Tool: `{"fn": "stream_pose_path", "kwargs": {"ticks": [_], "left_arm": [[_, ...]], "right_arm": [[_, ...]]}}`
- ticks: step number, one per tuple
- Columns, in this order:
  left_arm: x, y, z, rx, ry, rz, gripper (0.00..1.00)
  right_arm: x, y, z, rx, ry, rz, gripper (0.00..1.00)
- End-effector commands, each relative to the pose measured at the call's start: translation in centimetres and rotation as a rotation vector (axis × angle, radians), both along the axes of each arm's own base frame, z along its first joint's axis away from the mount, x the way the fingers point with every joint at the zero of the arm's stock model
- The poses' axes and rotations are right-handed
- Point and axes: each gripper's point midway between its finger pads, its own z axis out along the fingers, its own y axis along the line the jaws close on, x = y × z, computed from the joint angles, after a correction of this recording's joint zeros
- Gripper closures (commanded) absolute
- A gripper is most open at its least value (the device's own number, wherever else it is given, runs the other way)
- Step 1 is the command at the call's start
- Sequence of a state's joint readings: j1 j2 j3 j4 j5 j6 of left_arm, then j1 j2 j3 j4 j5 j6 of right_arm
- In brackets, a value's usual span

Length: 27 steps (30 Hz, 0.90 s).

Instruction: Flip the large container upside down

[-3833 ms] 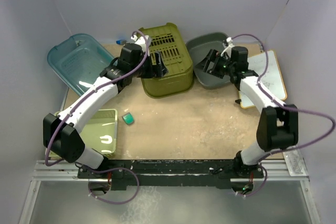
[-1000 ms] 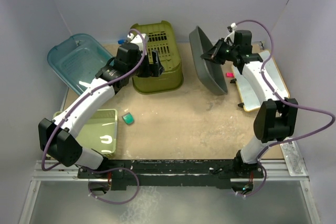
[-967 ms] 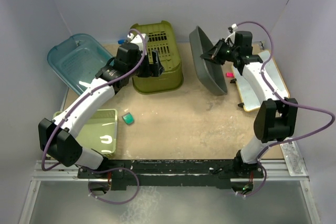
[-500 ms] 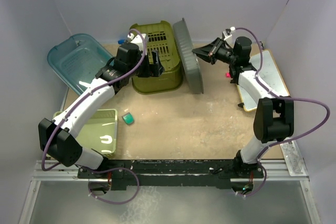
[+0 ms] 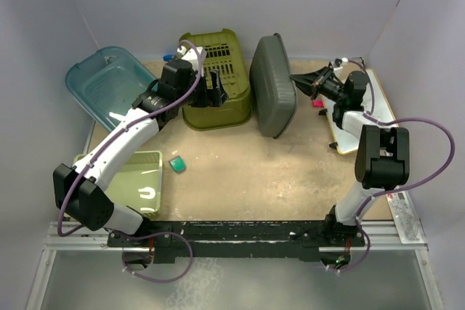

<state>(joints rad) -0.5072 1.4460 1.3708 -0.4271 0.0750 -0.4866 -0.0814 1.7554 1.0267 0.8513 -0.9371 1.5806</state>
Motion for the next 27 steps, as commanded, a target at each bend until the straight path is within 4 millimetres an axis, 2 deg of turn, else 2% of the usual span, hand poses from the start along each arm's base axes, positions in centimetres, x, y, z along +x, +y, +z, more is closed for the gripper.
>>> {"fn": "stream_pose_path", "kwargs": {"ticks": [1, 4, 7, 9, 11, 14, 16, 19, 23, 27], "left_arm": [[0.3, -0.4, 2.8, -0.034, -0.075, -0.018, 0.18], [0.3, -0.3, 2.9, -0.029, -0.077, -0.019, 0.18], [0.3, -0.3, 2.8, -0.029, -0.075, -0.019, 0.18], [0.3, -0.4, 2.8, -0.03, -0.074, -0.02, 0.18], [0.3, -0.4, 2.7, -0.031, -0.074, -0.02, 0.18], [0.3, -0.5, 2.6, -0.035, -0.07, -0.021, 0.18], [0.3, -0.5, 2.5, -0.036, -0.07, -0.019, 0.18], [0.2, -0.4, 2.3, -0.034, -0.066, -0.02, 0.18], [0.2, -0.4, 2.1, -0.034, -0.064, -0.019, 0.18], [0.3, -0.7, 2.0, -0.038, -0.063, -0.026, 0.18]], "right_arm": [[-0.3, -3.0, -4.2, -0.02, 0.103, -0.031, 1.0], [-0.3, -5.2, -6.4, -0.093, 0.162, -0.074, 0.98], [-0.3, -6.9, -7.8, -0.166, 0.194, -0.108, 0.88], [-0.4, -7.3, -8.3, -0.201, 0.209, -0.112, 0.77], [-0.2, -7.4, -8.2, -0.213, 0.203, -0.112, 0.65], [0.0, -7.5, -7.9, -0.222, 0.188, -0.112, 0.59], [0.1, -7.7, -7.6, -0.251, 0.171, -0.115, 0.52], [0.0, -8.4, -8.0, -0.371, 0.18, -0.127, 0.39], [-0.3, -10.9, -8.5, -0.609, 0.214, -0.179, 0.22], [-0.4, -11.9, -7.8, -0.705, 0.196, -0.197, 0.19]]}}
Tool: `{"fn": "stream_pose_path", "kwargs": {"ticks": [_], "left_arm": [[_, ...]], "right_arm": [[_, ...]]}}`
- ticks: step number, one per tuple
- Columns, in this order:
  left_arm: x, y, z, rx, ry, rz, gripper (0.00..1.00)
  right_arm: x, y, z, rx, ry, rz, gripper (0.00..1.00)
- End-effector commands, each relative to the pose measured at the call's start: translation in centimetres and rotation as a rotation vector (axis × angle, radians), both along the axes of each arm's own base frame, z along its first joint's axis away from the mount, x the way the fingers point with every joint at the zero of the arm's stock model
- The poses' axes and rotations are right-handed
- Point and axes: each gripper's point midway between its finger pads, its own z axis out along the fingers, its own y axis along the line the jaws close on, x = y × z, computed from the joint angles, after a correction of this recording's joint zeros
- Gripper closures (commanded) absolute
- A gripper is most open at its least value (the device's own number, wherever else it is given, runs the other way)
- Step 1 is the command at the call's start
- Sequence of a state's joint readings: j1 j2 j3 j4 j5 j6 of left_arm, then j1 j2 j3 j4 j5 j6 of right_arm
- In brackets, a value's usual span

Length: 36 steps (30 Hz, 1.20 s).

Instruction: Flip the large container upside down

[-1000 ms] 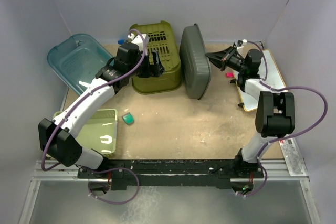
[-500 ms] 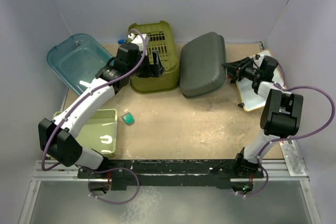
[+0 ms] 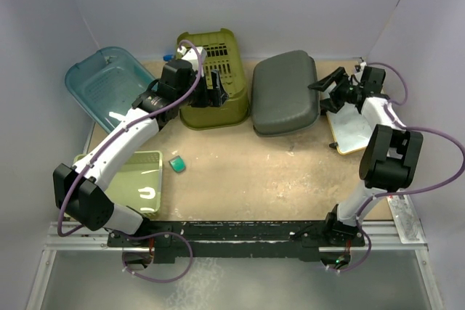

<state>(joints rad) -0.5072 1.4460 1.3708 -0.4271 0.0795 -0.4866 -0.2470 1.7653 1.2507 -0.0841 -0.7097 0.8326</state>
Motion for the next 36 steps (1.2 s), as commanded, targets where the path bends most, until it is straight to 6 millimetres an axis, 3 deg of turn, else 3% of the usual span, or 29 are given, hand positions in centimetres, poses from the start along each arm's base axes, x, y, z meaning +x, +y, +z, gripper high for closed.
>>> {"fn": "stream_pose_path", "kwargs": {"ticks": [1, 5, 15, 19, 24, 30, 36], "left_arm": [[0.5, -0.7, 2.0, -0.039, -0.061, -0.025, 0.18], [0.5, -1.0, 1.8, -0.045, -0.057, -0.032, 0.18], [0.5, -1.0, 1.9, -0.048, -0.054, -0.03, 0.18], [0.5, -1.0, 1.9, -0.046, -0.053, -0.028, 0.18], [0.7, -0.9, 1.8, -0.039, -0.054, -0.024, 0.18], [1.1, -1.2, 1.2, -0.036, -0.047, -0.028, 0.18], [1.5, -1.6, 0.7, -0.037, -0.04, -0.033, 0.18]], "right_arm": [[-0.8, -2.0, 1.9, -0.226, -0.039, 0.007, 0.18], [-0.4, -1.2, 2.2, -0.215, -0.064, 0.074, 0.17], [0.8, 1.1, 0.5, -0.257, -0.018, 0.192, 0.14], [0.5, 1.0, 0.5, -0.36, -0.01, 0.177, 0.13], [-2.7, -0.3, 0.4, -0.545, 0.001, 0.098, 0.13], [-8.3, 1.1, 1.1, -0.563, -0.137, 0.052, 0.14], [-13.1, 4.2, -3.5, -0.539, -0.091, 0.121, 0.19]]}}
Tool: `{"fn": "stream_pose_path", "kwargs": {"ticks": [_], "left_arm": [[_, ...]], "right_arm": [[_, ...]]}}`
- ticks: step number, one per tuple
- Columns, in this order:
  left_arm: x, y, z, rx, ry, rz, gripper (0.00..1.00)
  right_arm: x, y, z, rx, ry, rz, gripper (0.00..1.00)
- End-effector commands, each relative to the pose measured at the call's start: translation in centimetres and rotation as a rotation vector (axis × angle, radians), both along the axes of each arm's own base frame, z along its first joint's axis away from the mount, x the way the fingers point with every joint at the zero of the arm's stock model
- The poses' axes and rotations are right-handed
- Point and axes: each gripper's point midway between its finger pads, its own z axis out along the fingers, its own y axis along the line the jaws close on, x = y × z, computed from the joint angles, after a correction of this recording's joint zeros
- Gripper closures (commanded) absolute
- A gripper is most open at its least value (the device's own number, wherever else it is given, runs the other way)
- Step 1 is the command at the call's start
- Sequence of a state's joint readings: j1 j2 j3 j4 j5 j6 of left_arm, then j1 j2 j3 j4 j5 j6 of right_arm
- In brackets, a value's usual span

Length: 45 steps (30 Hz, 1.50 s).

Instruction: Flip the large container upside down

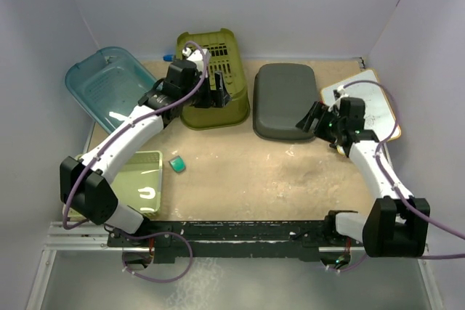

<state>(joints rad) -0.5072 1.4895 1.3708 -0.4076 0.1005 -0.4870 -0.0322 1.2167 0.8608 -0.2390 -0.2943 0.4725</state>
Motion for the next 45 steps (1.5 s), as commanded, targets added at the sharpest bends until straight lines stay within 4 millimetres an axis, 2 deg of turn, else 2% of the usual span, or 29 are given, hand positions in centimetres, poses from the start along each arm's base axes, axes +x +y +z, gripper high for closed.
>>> {"fn": "stream_pose_path", "kwargs": {"ticks": [1, 4, 7, 12, 14, 18, 20, 24, 28, 33, 39, 42, 45], "left_arm": [[0.9, -0.9, 2.2, -0.041, -0.068, -0.014, 0.18], [0.9, -0.8, 2.2, -0.04, -0.066, -0.012, 0.18], [0.8, -0.6, 2.3, -0.034, -0.068, -0.009, 0.18], [0.2, 0.1, 3.1, -0.019, -0.083, 0.005, 0.18], [0.0, 0.7, 3.3, -0.004, -0.088, 0.018, 0.18], [-0.1, 2.0, 2.9, 0.043, -0.072, 0.066, 0.18], [-0.1, 2.6, 2.5, 0.066, -0.055, 0.098, 0.18], [1.2, 4.6, 2.1, 0.146, -0.034, 0.219, 0.18], [4.1, 7.0, 1.6, 0.203, 0.016, 0.354, 0.18], [9.7, 11.2, 0.6, 0.156, 0.065, 0.491, 0.18], [14.9, 13.6, -1.8, 0.19, 0.091, 0.525, 0.18], [16.3, 13.1, -4.0, 0.147, 0.141, 0.466, 0.18], [16.7, 10.3, -5.0, 0.093, 0.162, 0.317, 0.18]], "right_arm": [[-1.3, 1.6, -3.2, -0.006, 0.031, 0.012, 0.21], [-1.2, 2.9, -5.0, -0.004, 0.061, 0.023, 0.22], [0.4, 4.0, -6.1, 0.0, 0.058, 0.027, 0.21], [6.6, 4.4, -5.9, -0.011, -0.004, -0.018, 0.21], [9.5, 4.3, -4.9, -0.027, -0.039, -0.034, 0.2], [13.1, 4.6, -4.2, -0.038, -0.038, -0.038, 0.19], [14.0, 4.4, -3.7, -0.046, -0.038, -0.05, 0.19], [13.2, 4.5, -2.0, -0.048, -0.075, -0.026, 0.19], [10.2, 4.4, -0.3, -0.038, -0.097, -0.007, 0.18], [6.3, 3.6, 1.1, -0.062, -0.103, -0.003, 0.18], [2.3, 2.8, 2.2, -0.082, -0.09, -0.003, 0.17], [0.8, 2.6, 2.9, -0.088, -0.095, -0.002, 0.17], [-0.7, 2.4, 2.8, -0.087, -0.081, 0.0, 0.16]]}}
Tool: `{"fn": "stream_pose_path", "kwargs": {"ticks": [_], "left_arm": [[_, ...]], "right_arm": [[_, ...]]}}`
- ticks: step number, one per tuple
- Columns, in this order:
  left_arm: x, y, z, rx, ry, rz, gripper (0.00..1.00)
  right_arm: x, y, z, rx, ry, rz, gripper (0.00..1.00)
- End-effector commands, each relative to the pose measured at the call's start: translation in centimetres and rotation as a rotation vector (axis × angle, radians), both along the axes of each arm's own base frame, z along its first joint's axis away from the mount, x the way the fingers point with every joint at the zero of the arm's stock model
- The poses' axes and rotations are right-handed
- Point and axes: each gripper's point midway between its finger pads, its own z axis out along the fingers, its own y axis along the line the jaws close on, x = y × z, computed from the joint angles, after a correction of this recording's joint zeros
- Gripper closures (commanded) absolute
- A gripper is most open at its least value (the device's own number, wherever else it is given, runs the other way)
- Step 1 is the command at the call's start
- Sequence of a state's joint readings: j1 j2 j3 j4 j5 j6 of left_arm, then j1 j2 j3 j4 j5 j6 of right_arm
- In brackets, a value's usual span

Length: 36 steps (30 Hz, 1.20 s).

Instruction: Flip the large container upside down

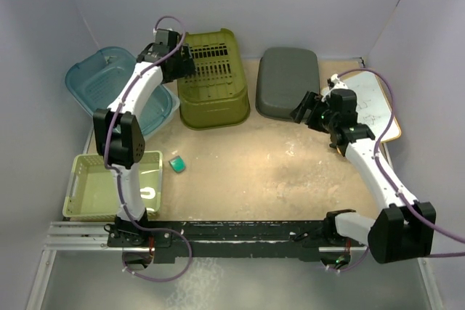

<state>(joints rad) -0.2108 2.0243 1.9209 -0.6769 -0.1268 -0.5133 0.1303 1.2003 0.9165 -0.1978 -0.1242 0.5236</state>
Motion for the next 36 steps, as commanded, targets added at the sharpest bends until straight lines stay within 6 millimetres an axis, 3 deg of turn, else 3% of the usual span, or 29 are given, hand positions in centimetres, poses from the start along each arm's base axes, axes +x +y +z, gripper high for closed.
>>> {"fn": "stream_pose_path", "kwargs": {"ticks": [1, 5, 9, 13, 15, 18, 22, 26, 32, 36], "left_arm": [[1.0, -4.7, 1.8, -0.147, -0.044, -0.218, 0.18], [0.2, -8.3, 1.8, -0.202, -0.042, -0.355, 0.18], [-0.5, -8.9, 4.4, -0.202, -0.092, -0.404, 0.18], [-1.0, -5.6, 9.1, -0.08, -0.194, -0.309, 0.18], [-1.5, -2.6, 10.7, -0.002, -0.219, -0.204, 0.18], [-2.1, 2.4, 11.7, 0.081, -0.224, -0.015, 0.18], [-2.4, 9.0, 10.8, 0.148, -0.192, 0.236, 0.18], [-1.2, 13.0, 8.7, 0.173, -0.175, 0.378, 0.18], [1.1, 15.1, 4.3, 0.196, -0.143, 0.432, 0.2], [2.4, 15.0, 1.7, 0.171, -0.11, 0.403, 0.28]], "right_arm": [[-2.4, -0.7, -0.2, -0.028, 0.021, -0.003, 0.17], [-2.4, -1.0, 0.6, -0.033, -0.007, -0.017, 0.16], [-2.0, -1.0, 1.1, -0.031, -0.021, -0.022, 0.16], [-2.1, -0.5, 1.3, -0.014, -0.022, 0.001, 0.16], [-2.1, -0.4, 1.3, -0.013, -0.026, 0.003, 0.16], [-2.0, -0.4, 1.3, -0.01, -0.031, 0.005, 0.17], [-1.8, 0.0, 0.8, 0.001, -0.017, 0.024, 0.17], [-1.8, 0.2, 0.7, 0.004, -0.016, 0.034, 0.16], [-2.3, 0.0, 0.9, -0.01, -0.014, 0.033, 0.16], [-2.7, -0.1, 0.6, -0.011, -0.007, 0.033, 0.16]]}}
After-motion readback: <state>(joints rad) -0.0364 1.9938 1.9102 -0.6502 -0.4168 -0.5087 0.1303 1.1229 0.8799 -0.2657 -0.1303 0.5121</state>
